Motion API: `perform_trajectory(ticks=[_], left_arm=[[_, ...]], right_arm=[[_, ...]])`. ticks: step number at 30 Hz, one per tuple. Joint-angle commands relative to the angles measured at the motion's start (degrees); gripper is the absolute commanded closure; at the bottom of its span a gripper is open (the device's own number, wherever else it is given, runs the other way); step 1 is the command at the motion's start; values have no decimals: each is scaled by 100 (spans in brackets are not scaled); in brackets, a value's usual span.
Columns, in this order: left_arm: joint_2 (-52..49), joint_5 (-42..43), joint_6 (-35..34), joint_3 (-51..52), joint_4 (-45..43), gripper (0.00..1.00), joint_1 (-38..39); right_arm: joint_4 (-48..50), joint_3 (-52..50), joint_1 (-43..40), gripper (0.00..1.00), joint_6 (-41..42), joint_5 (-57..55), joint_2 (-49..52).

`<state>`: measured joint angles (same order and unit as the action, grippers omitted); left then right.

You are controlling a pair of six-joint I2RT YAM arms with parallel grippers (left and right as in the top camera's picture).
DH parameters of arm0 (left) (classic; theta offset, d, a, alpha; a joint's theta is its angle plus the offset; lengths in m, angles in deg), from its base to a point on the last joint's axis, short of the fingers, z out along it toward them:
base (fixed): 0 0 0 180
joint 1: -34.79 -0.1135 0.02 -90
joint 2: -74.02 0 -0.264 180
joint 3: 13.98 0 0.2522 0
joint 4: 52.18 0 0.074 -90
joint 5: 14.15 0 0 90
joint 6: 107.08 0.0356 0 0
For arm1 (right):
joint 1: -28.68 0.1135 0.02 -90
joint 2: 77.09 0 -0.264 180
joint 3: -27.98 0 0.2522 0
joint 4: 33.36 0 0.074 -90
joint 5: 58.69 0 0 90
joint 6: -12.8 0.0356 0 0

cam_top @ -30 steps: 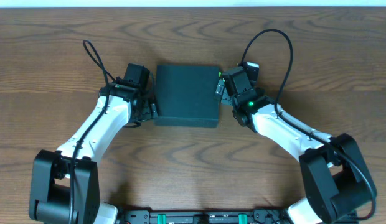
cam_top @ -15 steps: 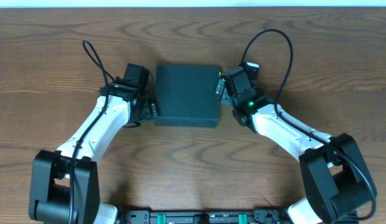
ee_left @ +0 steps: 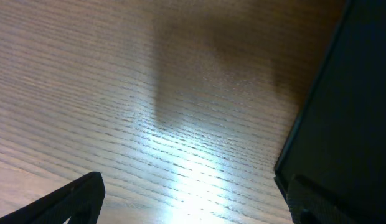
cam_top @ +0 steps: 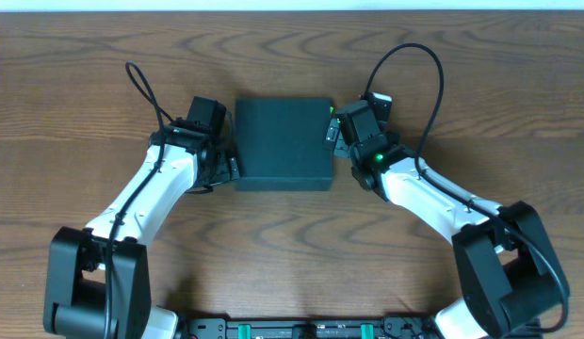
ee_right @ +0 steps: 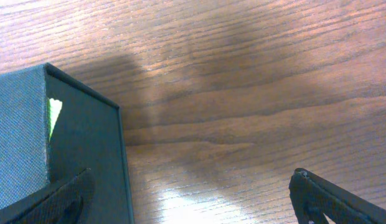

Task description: Pack container

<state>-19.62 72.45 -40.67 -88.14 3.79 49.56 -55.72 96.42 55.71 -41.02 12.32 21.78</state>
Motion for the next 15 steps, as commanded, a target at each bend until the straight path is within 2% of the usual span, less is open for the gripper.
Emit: perform_trajectory(ticks=[1,10,15], left_arm=[[361,387,-61,-57,-136,5,133],[1534,173,116,-57,291,5,133],[2540,109,638,-57,772,5,138]], right_arm=[[-125,-116,319,1,-264,691,-221],[-1204,-116,186,1,-549,216,-1635],[-2114,-116,192,1,-887,203,-2623]])
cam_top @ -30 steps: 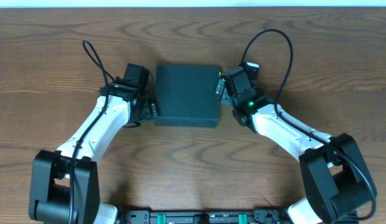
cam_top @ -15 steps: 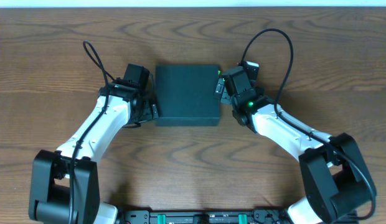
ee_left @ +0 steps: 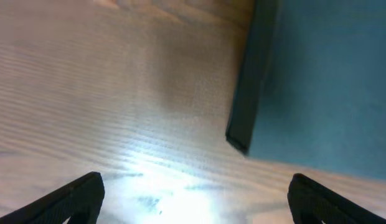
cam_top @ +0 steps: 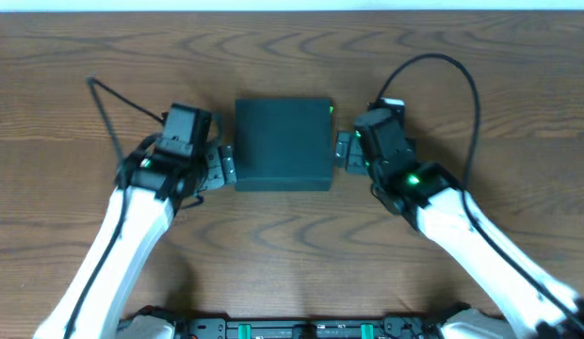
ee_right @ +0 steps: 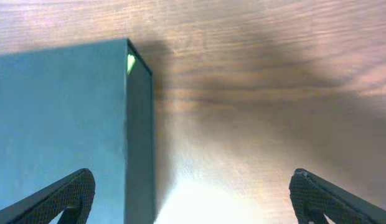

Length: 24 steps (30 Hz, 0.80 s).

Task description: Pack container

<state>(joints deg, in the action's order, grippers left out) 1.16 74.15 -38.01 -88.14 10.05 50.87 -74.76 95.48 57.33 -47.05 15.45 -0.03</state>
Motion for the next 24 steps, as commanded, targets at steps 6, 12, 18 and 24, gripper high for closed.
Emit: perform_trajectory(ticks=[6,12,18,24], left_arm=[[2284,87,348,-55,813,5,9],[4019,136,-35,-48,1335,5,7],[4610,17,-398,-48,1786,5,7],[4614,125,-396,-48,2903,5,7]], right_arm=[[-1615,-22,173,1,-669,-170,-2398],[-2951,-24,623,1,-664,-490,-4741],[-3178,-24,627,1,-662,-168,-5796],[-3300,-24,625,1,-664,-125,-5851]])
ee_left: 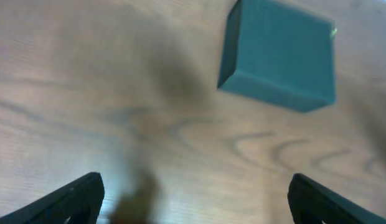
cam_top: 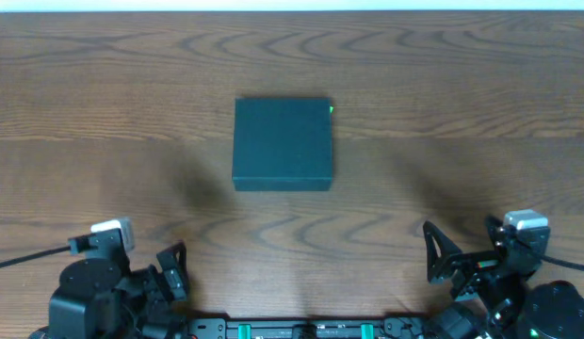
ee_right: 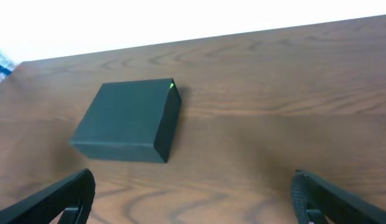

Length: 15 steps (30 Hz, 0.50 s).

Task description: Pack container

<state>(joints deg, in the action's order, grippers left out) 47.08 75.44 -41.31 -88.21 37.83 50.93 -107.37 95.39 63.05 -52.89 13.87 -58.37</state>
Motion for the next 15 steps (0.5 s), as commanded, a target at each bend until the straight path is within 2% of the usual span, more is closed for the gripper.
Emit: perform_trajectory(ticks=[1,12,15], left_arm=[[22,-2,-66,-42,282,5,0],[22,-2,-66,-42,503,5,0],[22,-2,-66,-42,503,5,0]], right_arm=[[-87,-15,52,1,-81,33,-17],[-931,-15,52,1,-81,37,-17],[-1097,-15,52,1,4,590,-17]])
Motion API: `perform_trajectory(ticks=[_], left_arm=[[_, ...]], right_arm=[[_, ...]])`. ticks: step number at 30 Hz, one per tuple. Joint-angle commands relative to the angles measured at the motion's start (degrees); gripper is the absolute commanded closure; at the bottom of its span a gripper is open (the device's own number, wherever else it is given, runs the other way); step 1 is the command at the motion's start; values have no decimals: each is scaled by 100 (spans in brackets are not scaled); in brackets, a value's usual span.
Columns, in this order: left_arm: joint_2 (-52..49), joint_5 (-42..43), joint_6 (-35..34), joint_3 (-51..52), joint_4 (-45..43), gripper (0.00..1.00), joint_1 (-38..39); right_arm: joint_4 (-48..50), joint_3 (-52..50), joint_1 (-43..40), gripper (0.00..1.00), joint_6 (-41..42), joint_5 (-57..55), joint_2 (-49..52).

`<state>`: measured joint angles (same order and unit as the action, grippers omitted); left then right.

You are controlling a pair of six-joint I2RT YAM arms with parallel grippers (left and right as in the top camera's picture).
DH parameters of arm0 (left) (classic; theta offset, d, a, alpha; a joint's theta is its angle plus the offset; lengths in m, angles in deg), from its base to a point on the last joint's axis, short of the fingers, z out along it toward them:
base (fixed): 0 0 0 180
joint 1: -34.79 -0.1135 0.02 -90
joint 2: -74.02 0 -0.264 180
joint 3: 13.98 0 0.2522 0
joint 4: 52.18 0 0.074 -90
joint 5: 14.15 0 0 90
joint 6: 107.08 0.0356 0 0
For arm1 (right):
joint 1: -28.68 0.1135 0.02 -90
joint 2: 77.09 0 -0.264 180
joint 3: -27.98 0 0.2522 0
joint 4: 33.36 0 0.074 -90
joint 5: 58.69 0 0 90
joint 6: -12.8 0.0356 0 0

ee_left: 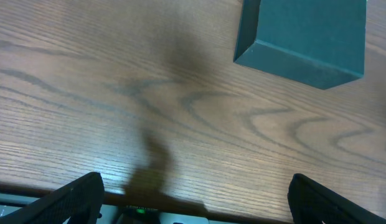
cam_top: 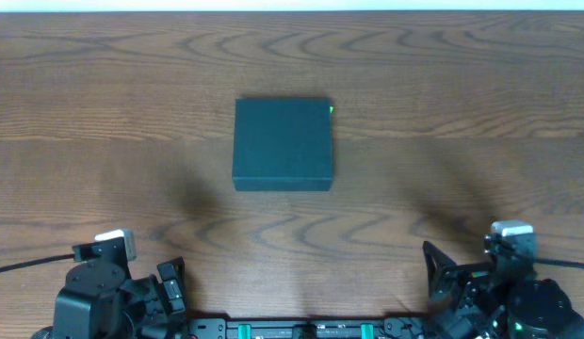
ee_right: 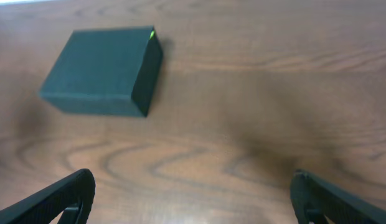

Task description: Pack container

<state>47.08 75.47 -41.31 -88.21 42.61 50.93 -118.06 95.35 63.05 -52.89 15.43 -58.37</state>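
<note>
A dark teal closed box [cam_top: 283, 143] lies flat in the middle of the wooden table, a small green tab at its far right corner. It shows too in the left wrist view, box [ee_left: 305, 37], and in the right wrist view, box [ee_right: 103, 71]. My left gripper [ee_left: 193, 202] is open at the table's near edge, far from the box, nothing between its fingers. My right gripper [ee_right: 193, 199] is open as well, back at the near right, empty. In the overhead view the left gripper [cam_top: 170, 282] and right gripper [cam_top: 433, 278] sit at the bottom corners.
Bare wooden table [cam_top: 443, 85] surrounds the box on all sides. The robot base rail [cam_top: 301, 330] runs along the near edge between the two arms.
Both arms have drawn slightly further back toward the near edge. The box has not moved and both grippers remain open.
Both grippers stood open against the left and right sides of the closed box. Then they were a little off its sides. Later both arms were folded back at the near edge, and now they sit a bit lower still, the box unmoved.
</note>
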Motion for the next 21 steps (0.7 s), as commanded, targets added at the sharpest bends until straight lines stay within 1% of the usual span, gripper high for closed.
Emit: perform_trajectory(ticks=[1,2,4,7,9,10,13,16,21], left_arm=[[22,-4,-66,-42,24,5,0],[22,-4,-66,-42,22,5,0],[22,-4,-66,-42,22,5,0],[22,-7,-66,-42,22,5,0],[22,-4,-66,-42,24,5,0],[22,-4,-66,-42,24,5,0],[22,-4,-66,-42,24,5,0],[22,-4,-66,-42,24,5,0],[22,-4,-66,-42,24,5,0]], right_arm=[[-7,-11,55,1,37,437,-20],[9,-11,52,1,142,461,-20],[46,-33,26,1,57,461,-42],[407,-354,-221,1,-739,654,-249],[890,-894,-654,1,-1495,1226,-616],[992,-1130,-868,1,-1650,1443,-778],[1082,-1818,-1541,1,-1692,1635,-1261],[1073,-2271,-2006,1,-1810,1637,-1574],[1213,-2841,-2553,1,-1888,1639,-1808]])
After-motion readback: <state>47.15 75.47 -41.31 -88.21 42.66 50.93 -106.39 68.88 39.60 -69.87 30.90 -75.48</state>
